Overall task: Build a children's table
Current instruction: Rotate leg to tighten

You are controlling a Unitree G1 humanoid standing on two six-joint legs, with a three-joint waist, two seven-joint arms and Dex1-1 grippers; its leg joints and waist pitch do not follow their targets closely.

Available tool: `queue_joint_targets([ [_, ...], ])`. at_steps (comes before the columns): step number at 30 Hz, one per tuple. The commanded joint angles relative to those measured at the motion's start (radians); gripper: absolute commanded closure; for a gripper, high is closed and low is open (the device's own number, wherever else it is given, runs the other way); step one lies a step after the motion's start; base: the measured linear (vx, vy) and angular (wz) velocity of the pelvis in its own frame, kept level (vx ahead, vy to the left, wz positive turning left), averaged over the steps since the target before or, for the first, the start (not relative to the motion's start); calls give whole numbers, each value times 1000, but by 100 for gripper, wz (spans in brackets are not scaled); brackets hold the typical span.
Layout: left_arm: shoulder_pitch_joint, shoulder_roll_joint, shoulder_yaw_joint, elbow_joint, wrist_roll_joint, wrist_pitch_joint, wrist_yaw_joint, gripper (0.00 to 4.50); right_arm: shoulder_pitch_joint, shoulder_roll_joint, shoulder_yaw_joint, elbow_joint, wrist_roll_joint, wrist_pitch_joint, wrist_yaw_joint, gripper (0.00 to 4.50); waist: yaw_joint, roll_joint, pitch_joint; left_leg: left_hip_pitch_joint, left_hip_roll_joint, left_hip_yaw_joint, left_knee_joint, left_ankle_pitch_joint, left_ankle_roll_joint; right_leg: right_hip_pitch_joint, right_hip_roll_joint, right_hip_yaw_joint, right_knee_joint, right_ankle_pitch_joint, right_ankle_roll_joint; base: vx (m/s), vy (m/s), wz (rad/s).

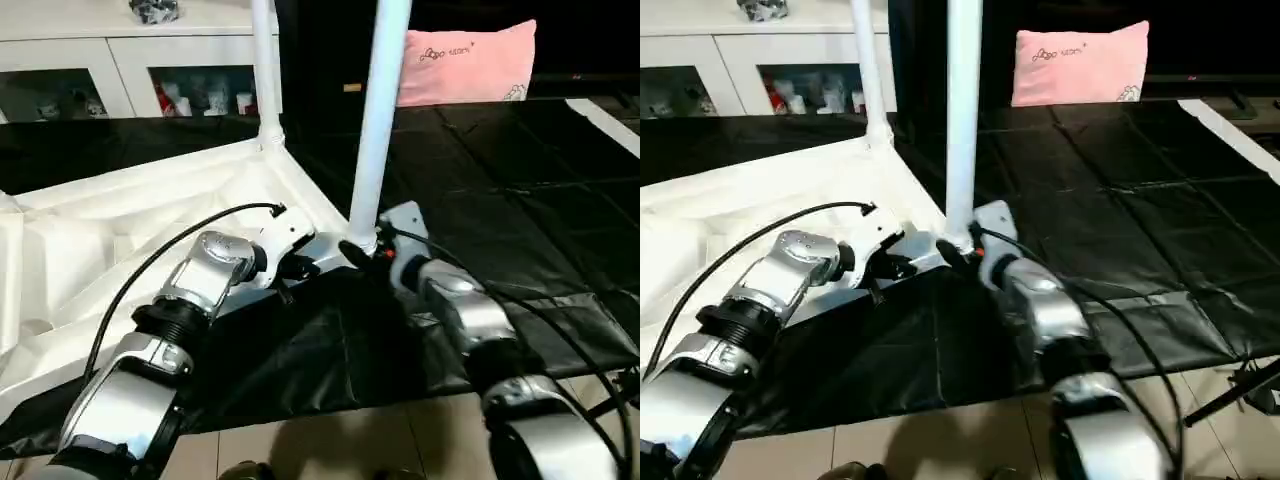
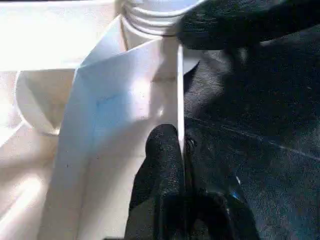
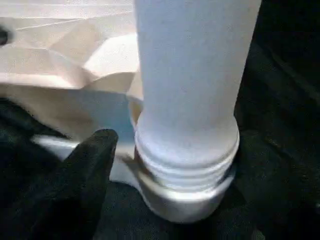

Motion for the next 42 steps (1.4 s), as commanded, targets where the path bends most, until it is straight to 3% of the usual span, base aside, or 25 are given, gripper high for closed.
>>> queue_joint_targets([
  [1, -9, 21, -16, -31, -16, -87, -73, 450, 15, -20, 19, -48, 28, -27, 110, 15, 3, 11, -77, 50, 51, -41, -88, -442, -37, 26, -28, 10, -61, -211, -194, 0, 0, 0],
  [4, 1, 44, -29, -30, -19, -127, -126, 450, 24, -52, 20, -73, 45, -24, 176, 4, 9, 11, -78, 46, 52, -36, -82, -379, -3, 30, -28, 8, -56, -183, -218, 0, 0, 0],
  [9, 18, 102, -64, -31, -27, -198, -272, 450, 37, -139, 50, -124, 61, -23, 364, 1, 36, 16, -81, 50, 59, -27, -76, -299, 19, 32, -25, 0, -41, -92, -257, 0, 0, 0],
  [13, 19, 141, -85, -15, -24, -272, -378, 450, 38, -203, 86, -156, 62, -39, 503, 1, 53, 16, -78, 55, 62, -27, -79, -333, -2, 31, -29, -1, -43, -139, -252, 0, 0, 0],
  [19, 18, 166, -102, -28, -43, -293, -476, 450, 38, -245, 139, -187, 67, -24, 637, 1, 54, 12, -74, 57, 64, -31, -88, -416, -47, 28, -34, -1, -48, -242, -232, 0, 0, 0],
  [24, 30, 182, -136, -68, -56, -306, -577, 450, 29, -252, 189, -188, 64, 0, 743, 1, 56, 11, -73, 57, 66, -32, -89, -419, -51, 25, -37, 1, -49, -258, -231, 0, 0, 0],
  [31, 33, 184, -145, -81, -56, -317, -607, 450, 10, -242, 196, -165, 68, -5, 769, 66, 60, 12, -75, 58, 66, -32, -90, -414, -61, 25, -37, 0, -46, -245, -234, 0, 0, 0],
  [42, 31, 186, -146, -77, -52, -320, -620, 450, 23, -249, 207, -183, 77, 23, 812, 166, 61, 14, -78, 57, 64, -30, -86, -381, -45, 29, -35, -2, -41, -195, -251, 0, 0, 0],
])
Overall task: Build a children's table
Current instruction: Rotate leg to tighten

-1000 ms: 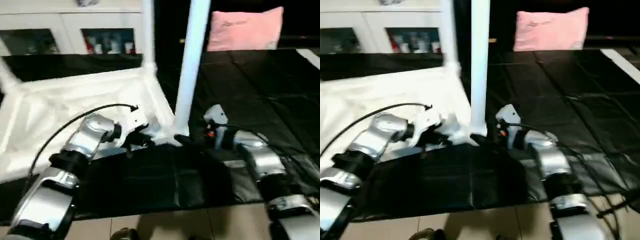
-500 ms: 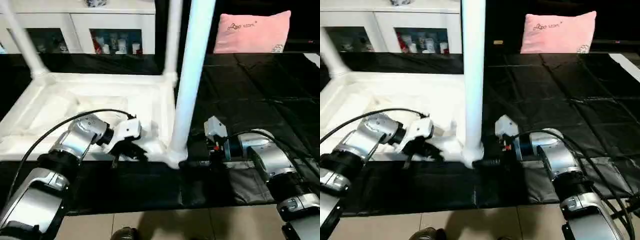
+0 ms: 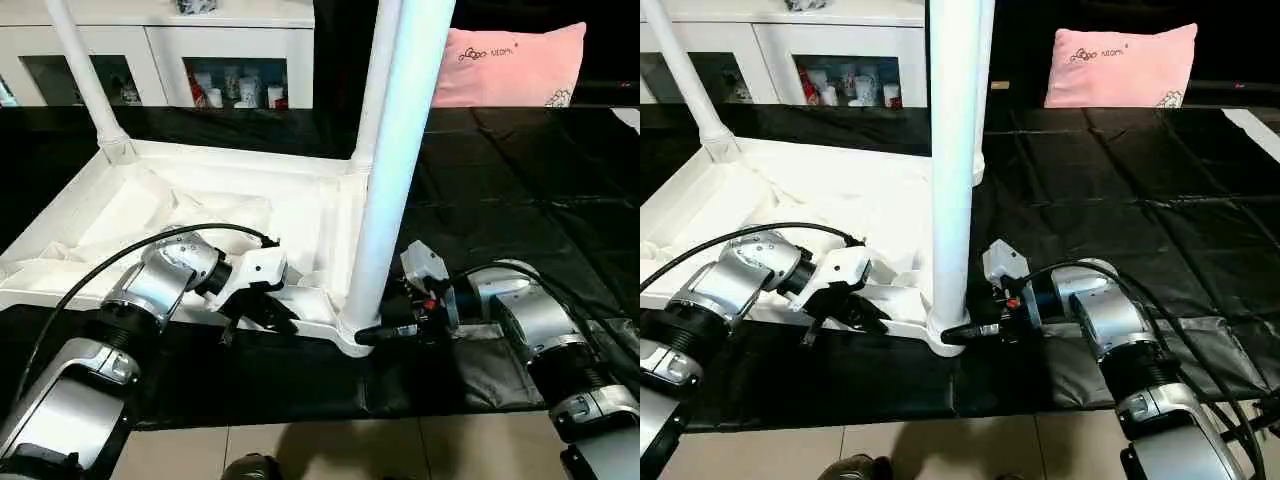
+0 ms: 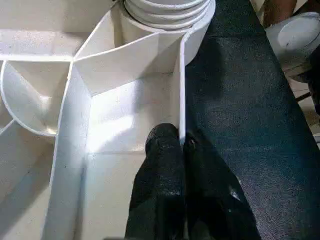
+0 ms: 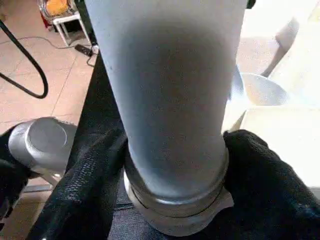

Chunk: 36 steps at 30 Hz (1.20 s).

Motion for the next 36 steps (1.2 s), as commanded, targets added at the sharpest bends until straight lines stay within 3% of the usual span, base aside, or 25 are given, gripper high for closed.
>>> queue_joint_targets([
  [1, -10, -4, -25, -28, -8, -15, -48, 450, -1, -6, 4, -18, 5, 3, 24, 166, -7, 13, -79, 61, 58, -31, -85, -383, -46, 26, -30, 17, -43, -207, -247, 0, 0, 0],
  [7, -5, -14, -7, -24, -8, 5, -2, 450, 28, 7, -11, -50, 24, 27, -2, 182, -6, 16, -79, 61, 57, -31, -85, -379, -46, 28, -29, 17, -42, -195, -248, 0, 0, 0],
  [11, -32, -58, 45, 16, 2, 89, 168, 450, 37, 71, -49, -16, -6, 40, -208, 184, -8, 17, -78, 59, 57, -32, -87, -397, -63, 25, -32, 18, -43, -225, -241, 0, 0, 0],
  [13, -47, -86, 72, 27, -2, 150, 247, 450, 24, 108, -61, 28, -30, 67, -321, 185, -21, 14, -74, 59, 52, -39, -89, -450, -87, 24, -37, 17, -52, -331, -214, 0, 0, 0],
  [16, -63, -117, 97, 35, 1, 207, 342, 450, 11, 152, -79, 64, -43, 91, -436, 185, -34, 11, -70, 55, 50, -46, -91, -483, -94, 25, -39, 15, -61, -405, -185, 0, 0, 0],
  [17, -78, -149, 122, 39, 2, 258, 430, 450, -3, 197, -94, 98, -55, 105, -545, 185, -43, 7, -69, 55, 49, -48, -93, -496, -101, 23, -38, 14, -62, -420, -178, 0, 0, 0],
  [18, -90, -172, 139, 43, 1, 295, 488, 450, -14, 225, -100, 122, -65, 114, -615, 185, -54, 10, -68, 60, 47, -49, -90, -515, -109, 16, -40, 15, -65, -442, -179, 0, 0, 0],
  [20, -105, -208, 159, 47, 3, 334, 576, 450, -30, 274, -108, 155, -92, 125, -729, 185, -63, 7, -68, 58, 44, -52, -88, -518, -105, 16, -40, 13, -72, -472, -164, 0, 0, 0],
  [23, -123, -245, 179, 61, 6, 366, 664, 450, -54, 322, -121, 191, -113, 132, -848, 186, -70, 13, -69, 66, 42, -54, -86, -539, -93, 11, -37, 10, -83, -491, -147, 0, 0, 0],
  [26, -136, -272, 192, 69, 4, 381, 706, 450, -78, 349, -118, 221, -130, 119, -907, 186, -72, 14, -69, 63, 42, -52, -89, -537, -86, 12, -31, 9, -82, -440, -151, 0, 0, 0],
  [29, -140, -286, 187, 64, 18, 386, 728, 450, -90, 365, -152, 234, -112, 103, -916, 186, -70, 16, -69, 65, 41, -51, -89, -543, -79, 12, -31, 10, -84, -429, -152, 0, 0, 0],
  [30, -139, -287, 185, 60, 18, 390, 723, 450, -89, 364, -156, 231, -110, 101, -916, 151, -71, 14, -70, 64, 41, -50, -89, -540, -76, 13, -31, 11, -84, -419, -153, 0, 0, 0],
  [32, -133, -280, 176, 54, 21, 388, 707, 450, -82, 356, -162, 216, -102, 90, -900, 151, -70, 13, -70, 63, 41, -48, -89, -527, -70, 14, -30, 12, -82, -402, -158, 0, 0, 0],
  [36, -108, -235, 143, 33, 31, 358, 629, 450, -57, 294, -187, 172, -68, 30, -833, 103, -65, 14, -72, 64, 42, -48, -89, -516, -66, 15, -31, 13, -81, -384, -159, 0, 0, 0],
])
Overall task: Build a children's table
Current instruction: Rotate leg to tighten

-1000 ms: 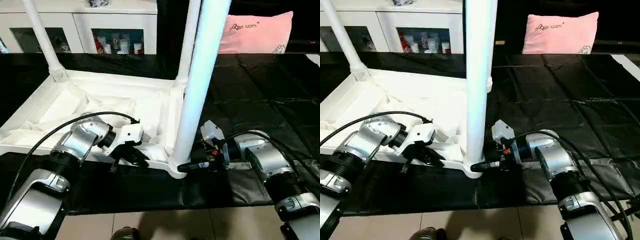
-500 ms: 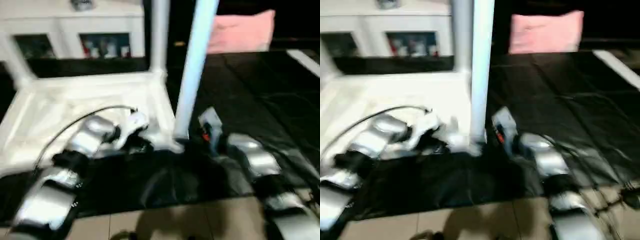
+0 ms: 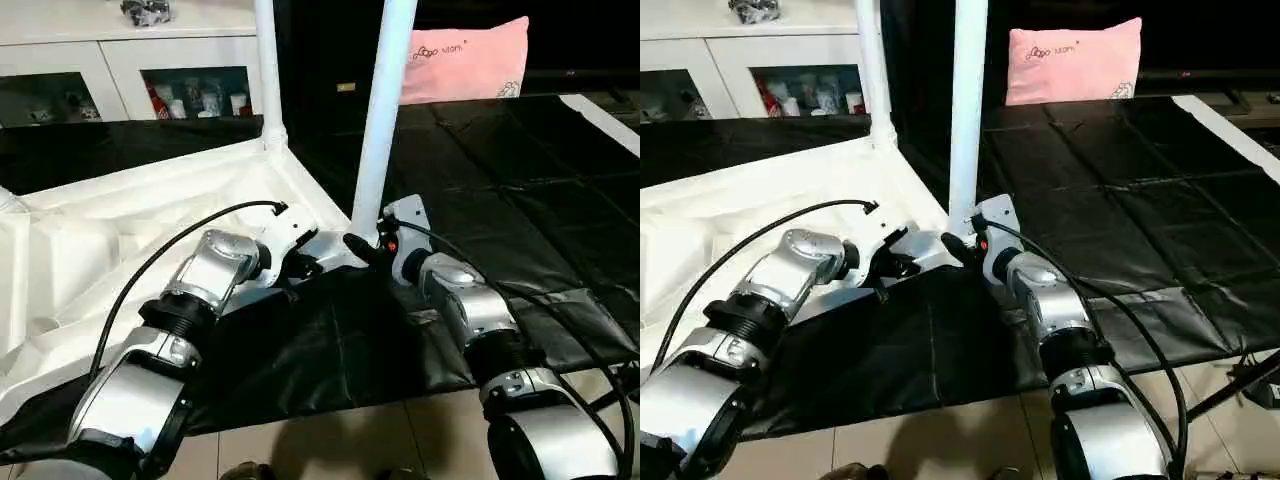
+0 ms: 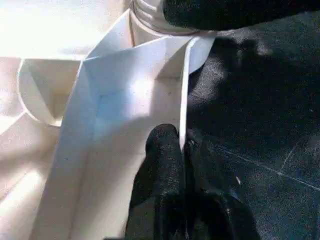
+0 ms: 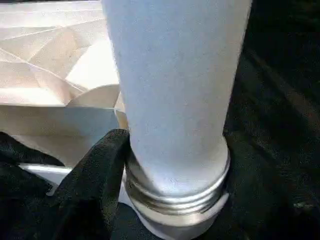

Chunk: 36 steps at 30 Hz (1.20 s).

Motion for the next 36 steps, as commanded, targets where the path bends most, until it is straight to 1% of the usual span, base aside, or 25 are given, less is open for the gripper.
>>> queue_joint_targets([
  [1, -27, 9, 4, -52, -12, -37, -12, 450, 18, -1, 28, -16, 26, -21, 94, 96, 1, 8, -74, 48, 47, -44, -88, -496, -56, 20, -26, 16, -73, -337, -175, 0, 0, 0],
  [3, -20, 26, -5, -53, -9, -58, -37, 450, 19, -22, 16, -24, 43, -23, 133, 86, 1, 8, -77, 42, 47, -42, -87, -449, -42, 27, -25, 16, -66, -270, -197, 0, 0, 0],
  [4, -15, 37, -9, -53, -9, -72, -57, 450, 18, -36, 10, -28, 47, -30, 155, 75, 1, 9, -77, 42, 47, -40, -86, -439, -37, 26, -25, 16, -64, -254, -204, 0, 0, 0],
  [6, -6, 63, -19, -48, -6, -109, -98, 450, 20, -72, 5, -43, 60, -31, 224, 51, 3, 6, -78, 38, 47, -37, -82, -401, -16, 33, -26, 15, -60, -225, -220, 0, 0, 0],
  [7, 2, 88, -26, -44, -11, -135, -148, 450, 26, -110, 19, -63, 62, -44, 301, 43, 7, 7, -79, 40, 48, -35, -79, -387, -5, 34, -26, 15, -59, -213, -227, 0, 0, 0],
  [8, 2, 89, -26, -44, -11, -136, -150, 450, 26, -112, 20, -64, 62, -44, 304, 43, 10, 7, -80, 38, 48, -34, -79, -375, 0, 36, -25, 13, -58, -201, -228, 0, 0, 0],
  [9, 14, 115, -38, -47, -18, -181, -215, 450, 35, -147, 39, -88, 59, -62, 370, 31, 10, 7, -81, 34, 50, -33, -78, -343, 10, 39, -25, 13, -51, -170, -235, 0, 0, 0],
  [10, 18, 125, -42, -49, -22, -192, -241, 450, 38, -161, 47, -98, 57, -67, 393, 13, 15, 7, -82, 35, 50, -34, -76, -332, 15, 41, -25, 11, -51, -161, -237, 0, 0, 0],
  [12, 22, 134, -45, -50, -24, -205, -262, 450, 40, -173, 52, -105, 60, -64, 421, 13, 18, 9, -83, 36, 52, -30, -73, -295, 27, 39, -22, 11, -42, -117, -260, 0, 0, 0],
  [13, 28, 147, -49, -54, -35, -221, -307, 450, 44, -194, 67, -114, 56, -82, 465, 13, 20, 6, -82, 36, 53, -28, -72, -292, 28, 39, -23, 11, -41, -118, -268, 0, 0, 0],
  [15, 36, 170, -61, -55, -46, -274, -384, 450, 49, -231, 95, -130, 54, -94, 558, 13, 30, 10, -81, 40, 55, -27, -73, -307, 25, 36, -23, 11, -43, -140, -270, 0, 0, 0],
  [16, 40, 183, -72, -55, -47, -298, -423, 450, 52, -246, 110, -139, 55, -99, 606, 13, 34, 7, -81, 44, 57, -26, -74, -323, 21, 34, -22, 12, -45, -150, -269, 0, 0, 0],
  [18, 42, 197, -85, -54, -50, -334, -476, 450, 59, -267, 135, -158, 60, -91, 686, 13, 41, 9, -79, 44, 58, -27, -76, -341, 14, 34, -22, 13, -44, -166, -265, 0, 0, 0],
  [19, 42, 202, -90, -58, -55, -336, -504, 450, 63, -274, 151, -169, 58, -100, 718, 13, 49, 10, -78, 49, 60, -26, -78, -361, 2, 30, -23, 14, -46, -188, -259, 0, 0, 0],
  [20, 42, 203, -93, -60, -57, -337, -515, 450, 65, -277, 158, -174, 58, -105, 731, 13, 51, 7, -76, 52, 61, -25, -79, -373, -4, 26, -23, 16, -49, -202, -255, 0, 0, 0],
  [21, 42, 203, -93, -60, -57, -337, -515, 450, 65, -277, 158, -174, 58, -105, 731, 13, 53, 8, -76, 53, 60, -25, -80, -383, -10, 25, -24, 16, -47, -215, -254, 0, 0, 0],
  [22, 43, 209, -103, -68, -62, -346, -551, 450, 68, -280, 174, -178, 50, -123, 752, 13, 56, 6, -74, 53, 61, -27, -83, -409, -30, 23, -27, 17, -51, -258, -243, 0, 0, 0],
  [23, 47, 215, -114, -84, -65, -352, -583, 450, 66, -278, 189, -174, 43, -129, 770, 13, 57, 7, -74, 56, 62, -27, -84, -418, -36, 21, -28, 18, -52, -269, -239, 0, 0, 0],
  [24, 50, 218, -123, -95, -66, -353, -603, 450, 64, -274, 198, -169, 38, -136, 781, 13, 57, 6, -73, 54, 63, -30, -86, -431, -46, 22, -30, 19, -52, -287, -235, 0, 0, 0],
  [25, 52, 222, -133, -102, -66, -364, -629, 450, 60, -269, 211, -162, 38, -148, 801, 13, 57, 6, -73, 53, 63, -30, -87, -434, -48, 22, -29, 19, -53, -295, -232, 0, 0, 0],
  [27, 52, 222, -139, -106, -65, -373, -639, 450, 58, -263, 217, -158, 45, -143, 819, 13, 58, 7, -72, 58, 62, -29, -88, -456, -55, 15, -28, 21, -55, -315, -225, 0, 0, 0],
  [29, 52, 221, -143, -107, -65, -380, -647, 450, 57, -257, 227, -158, 51, -130, 852, 49, 60, 6, -72, 57, 62, -30, -88, -457, -56, 17, -30, 21, -56, -323, -222, 0, 0, 0],
  [32, 51, 220, -146, -108, -64, -386, -657, 450, 59, -257, 238, -167, 53, -125, 878, 62, 62, 4, -74, 50, 62, -33, -89, -436, -54, 22, -31, 21, -52, -313, -218, 0, 0, 0],
  [34, 53, 220, -148, -112, -63, -387, -663, 450, 59, -258, 241, -170, 57, -120, 891, 90, 61, 4, -74, 49, 62, -32, -89, -421, -50, 23, -30, 20, -50, -294, -223, 0, 0, 0],
  [36, 56, 223, -150, -119, -63, -386, -672, 450, 58, -260, 245, -168, 63, -117, 904, 99, 60, 2, -76, 48, 61, -31, -87, -409, -45, 25, -30, 20, -48, -280, -228, 0, 0, 0],
])
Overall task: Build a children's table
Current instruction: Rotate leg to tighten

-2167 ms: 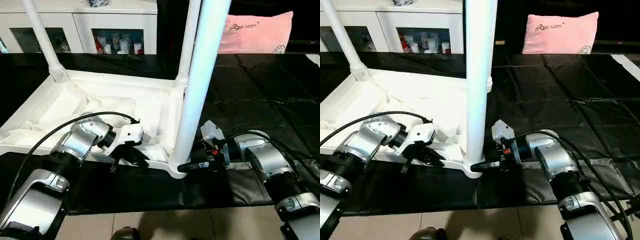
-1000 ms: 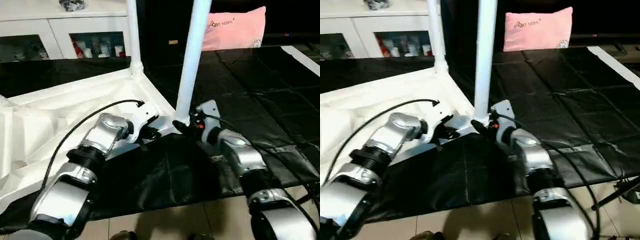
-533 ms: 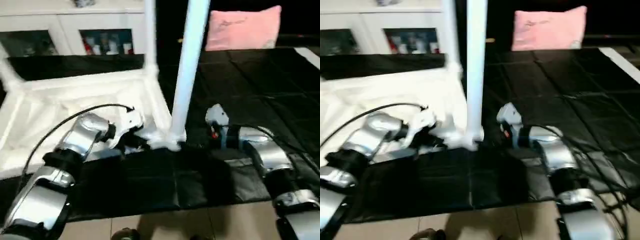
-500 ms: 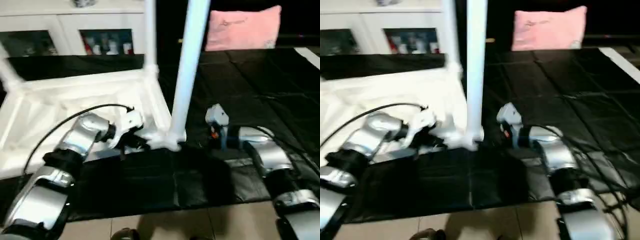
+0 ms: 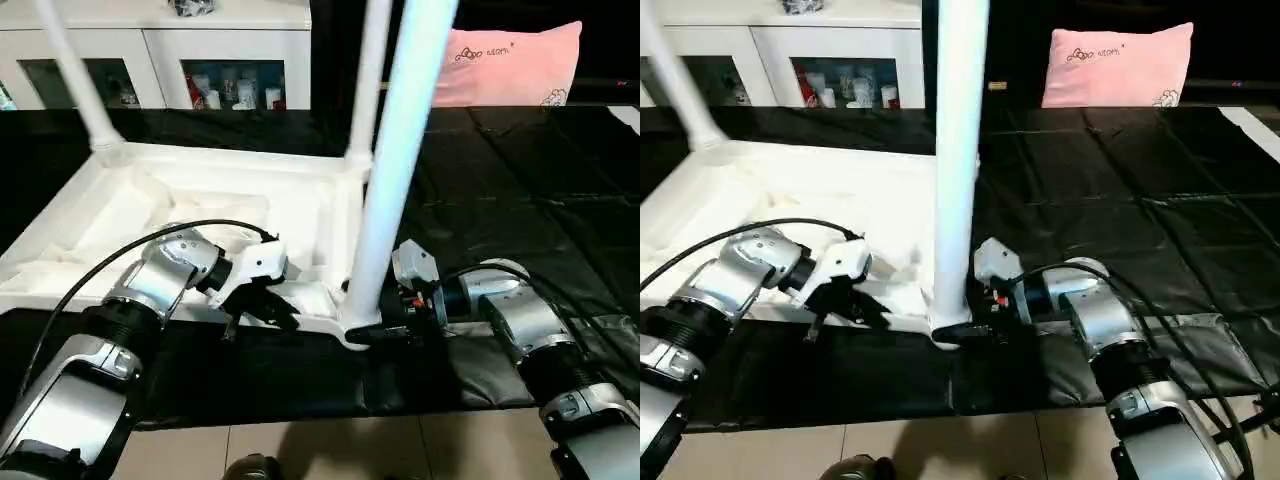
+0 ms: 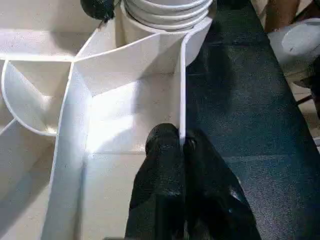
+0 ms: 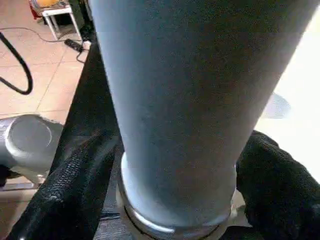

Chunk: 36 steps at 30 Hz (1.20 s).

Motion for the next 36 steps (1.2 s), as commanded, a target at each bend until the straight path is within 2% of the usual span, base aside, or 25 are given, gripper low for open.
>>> queue_joint_targets([
  [1, -3, -3, -20, -57, -17, -12, -51, 450, -7, -11, 10, -12, 13, 11, 33, 109, -7, 3, -77, 54, 59, -33, -87, -401, -40, 26, -33, 21, -50, -280, -221, 0, 0, 0],
  [5, -2, 1, -25, -55, -17, -16, -59, 450, -6, -23, 10, -20, 25, 35, 70, 142, -6, 6, -80, 53, 57, -31, -82, -356, -18, 29, -30, 19, -45, -223, -238, 0, 0, 0],
  [9, -4, -1, -24, -46, -15, -21, -62, 450, -4, -24, 8, -21, 27, 42, 82, 170, -6, 8, -79, 53, 57, -31, -83, -363, -19, 29, -29, 19, -45, -226, -241, 0, 0, 0],
  [14, -3, 0, -24, -42, -9, -22, -61, 450, 5, -22, 13, -30, 33, 51, 87, 177, -6, 8, -77, 55, 58, -32, -85, -396, -35, 27, -31, 19, -49, -272, -232, 0, 0, 0],
  [20, -3, -3, -15, -29, -4, -15, -34, 450, 23, -13, 13, -53, 38, 65, 82, 177, -6, 13, -79, 56, 58, -33, -86, -394, -40, 28, -27, 18, -47, -243, -235, 0, 0, 0],
  [21, -10, -20, 13, -9, -2, 22, 47, 450, 38, 6, -3, -64, 44, 77, 36, 177, -6, 13, -79, 57, 58, -32, -86, -391, -42, 28, -27, 18, -45, -228, -237, 0, 0, 0],
  [24, -26, -48, 54, 17, -3, 77, 165, 450, 39, 41, -30, -42, 27, 73, -80, 177, -4, 11, -77, 57, 56, -34, -86, -415, -54, 28, -32, 19, -50, -273, -230, 0, 0, 0],
  [25, -35, -67, 84, 23, -8, 123, 241, 450, 34, 75, -49, -17, 5, 81, -192, 177, -8, 11, -74, 54, 55, -35, -88, -428, -62, 26, -33, 19, -51, -307, -221, 0, 0, 0],
  [26, -35, -67, 84, 23, -8, 123, 241, 450, 34, 75, -49, -17, 5, 81, -192, 177, -13, 10, -73, 55, 55, -36, -89, -437, -70, 25, -34, 20, -53, -324, -217, 0, 0, 0],
  [27, -39, -79, 103, 19, -12, 158, 288, 450, 30, 99, -62, 3, -10, 80, -271, 177, -21, 10, -72, 56, 53, -41, -90, -463, -83, 24, -37, 19, -56, -369, -205, 0, 0, 0],
  [29, -46, -104, 139, 4, -13, 231, 390, 450, 27, 148, -86, 31, -23, 98, -402, 177, -36, 6, -71, 50, 50, -48, -92, -471, -92, 29, -38, 17, -59, -408, -185, 0, 0, 0],
  [30, -49, -113, 148, -1, -12, 251, 422, 450, 27, 162, -93, 36, -27, 100, -439, 177, -41, 7, -72, 47, 49, -50, -92, -469, -91, 30, -38, 15, -60, -412, -181, 0, 0, 0],
  [31, -52, -128, 163, -9, -10, 285, 474, 450, 23, 185, -107, 49, -29, 127, -501, 177, -50, 6, -74, 52, 47, -49, -90, -467, -82, 27, -34, 15, -66, -398, -175, 0, 0, 0],
  [33, -54, -156, 184, -28, -10, 327, 543, 450, 12, 217, -119, 86, -50, 143, -612, 177, -58, 5, -73, 50, 46, -44, -88, -449, -69, 26, -32, 18, -64, -355, -193, 0, 0, 0],
  [34, -55, -188, 206, -44, -9, 359, 618, 450, -3, 247, -132, 128, -73, 153, -728, 178, -66, 7, -73, 46, 43, -46, -86, -437, -68, 27, -34, 17, -63, -355, -199, 0, 0, 0],
  [36, -57, -223, 225, -56, -12, 386, 679, 450, -22, 276, -151, 173, -82, 164, -831, 178, -74, 8, -74, 44, 42, -46, -85, -430, -65, 28, -33, 16, -65, -367, -194, 0, 0, 0],
])
